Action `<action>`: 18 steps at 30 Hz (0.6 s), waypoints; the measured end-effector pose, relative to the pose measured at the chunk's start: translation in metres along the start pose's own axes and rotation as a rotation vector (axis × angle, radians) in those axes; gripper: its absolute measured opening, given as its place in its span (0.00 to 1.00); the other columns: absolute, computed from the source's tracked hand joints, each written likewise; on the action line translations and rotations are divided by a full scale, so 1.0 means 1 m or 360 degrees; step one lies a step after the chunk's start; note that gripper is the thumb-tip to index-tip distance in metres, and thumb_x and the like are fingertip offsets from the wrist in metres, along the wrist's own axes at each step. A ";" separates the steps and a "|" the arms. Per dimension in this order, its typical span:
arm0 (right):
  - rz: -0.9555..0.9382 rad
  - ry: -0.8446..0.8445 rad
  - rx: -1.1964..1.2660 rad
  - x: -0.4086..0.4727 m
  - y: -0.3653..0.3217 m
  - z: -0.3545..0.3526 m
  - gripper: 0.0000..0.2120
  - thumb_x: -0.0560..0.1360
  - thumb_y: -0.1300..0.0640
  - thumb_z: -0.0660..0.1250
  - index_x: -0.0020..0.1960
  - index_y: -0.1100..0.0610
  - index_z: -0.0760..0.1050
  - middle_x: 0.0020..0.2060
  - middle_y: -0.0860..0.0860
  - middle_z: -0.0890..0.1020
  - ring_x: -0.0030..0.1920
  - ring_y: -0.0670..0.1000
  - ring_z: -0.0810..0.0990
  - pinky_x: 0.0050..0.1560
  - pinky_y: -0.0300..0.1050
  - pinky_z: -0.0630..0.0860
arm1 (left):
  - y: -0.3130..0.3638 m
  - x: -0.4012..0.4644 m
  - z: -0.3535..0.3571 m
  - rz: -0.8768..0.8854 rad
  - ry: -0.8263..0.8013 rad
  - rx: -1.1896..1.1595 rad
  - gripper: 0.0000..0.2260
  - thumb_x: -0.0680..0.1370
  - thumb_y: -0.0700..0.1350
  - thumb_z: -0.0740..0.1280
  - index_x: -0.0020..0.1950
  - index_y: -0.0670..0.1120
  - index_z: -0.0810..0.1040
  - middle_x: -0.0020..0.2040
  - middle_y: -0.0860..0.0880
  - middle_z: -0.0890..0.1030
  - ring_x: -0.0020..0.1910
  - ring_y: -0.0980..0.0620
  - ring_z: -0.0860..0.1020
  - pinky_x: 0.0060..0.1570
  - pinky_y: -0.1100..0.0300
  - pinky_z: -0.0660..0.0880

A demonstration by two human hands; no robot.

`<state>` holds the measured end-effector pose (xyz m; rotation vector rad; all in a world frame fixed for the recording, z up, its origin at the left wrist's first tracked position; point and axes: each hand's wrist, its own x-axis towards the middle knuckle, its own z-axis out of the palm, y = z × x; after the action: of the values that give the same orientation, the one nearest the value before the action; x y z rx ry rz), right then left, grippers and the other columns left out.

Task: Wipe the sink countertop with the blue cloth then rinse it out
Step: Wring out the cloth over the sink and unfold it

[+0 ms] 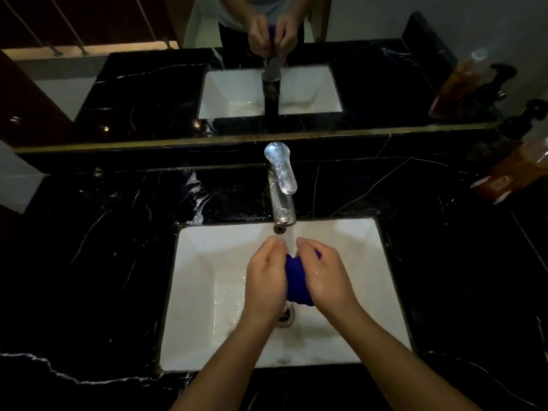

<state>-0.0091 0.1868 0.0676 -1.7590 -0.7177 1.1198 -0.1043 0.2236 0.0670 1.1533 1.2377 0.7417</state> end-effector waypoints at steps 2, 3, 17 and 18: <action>-0.0720 0.0111 -0.0506 -0.005 0.007 -0.013 0.13 0.82 0.50 0.60 0.40 0.52 0.72 0.31 0.45 0.76 0.31 0.45 0.75 0.32 0.41 0.75 | 0.012 0.010 -0.019 -0.0416 -0.0330 -0.0110 0.07 0.79 0.39 0.62 0.46 0.46 0.78 0.40 0.46 0.82 0.39 0.47 0.80 0.38 0.51 0.77; -0.1043 0.0100 -0.0754 -0.006 0.008 -0.021 0.10 0.80 0.49 0.61 0.41 0.50 0.71 0.32 0.42 0.74 0.31 0.44 0.73 0.32 0.39 0.73 | 0.018 0.014 -0.027 -0.0593 -0.0499 -0.0117 0.07 0.78 0.40 0.62 0.51 0.47 0.80 0.46 0.42 0.84 0.43 0.42 0.82 0.42 0.45 0.79; -0.1706 -0.0263 -0.1156 -0.006 -0.007 -0.043 0.19 0.77 0.45 0.66 0.58 0.60 0.76 0.50 0.56 0.77 0.46 0.53 0.76 0.43 0.46 0.77 | 0.038 -0.007 -0.008 -0.1247 -0.0502 -0.0300 0.17 0.76 0.44 0.58 0.27 0.44 0.73 0.23 0.47 0.68 0.19 0.54 0.60 0.20 0.71 0.55; -0.1583 -0.0164 -0.1135 -0.006 -0.006 -0.040 0.17 0.78 0.45 0.62 0.56 0.58 0.75 0.47 0.54 0.78 0.43 0.53 0.76 0.40 0.49 0.77 | 0.038 -0.009 0.000 -0.1123 -0.0384 -0.0303 0.15 0.76 0.41 0.57 0.28 0.45 0.71 0.23 0.48 0.66 0.19 0.54 0.59 0.20 0.70 0.55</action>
<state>0.0248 0.1687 0.0825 -1.5062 -1.9451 0.2541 -0.1012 0.2265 0.1055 0.5609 1.2245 0.1736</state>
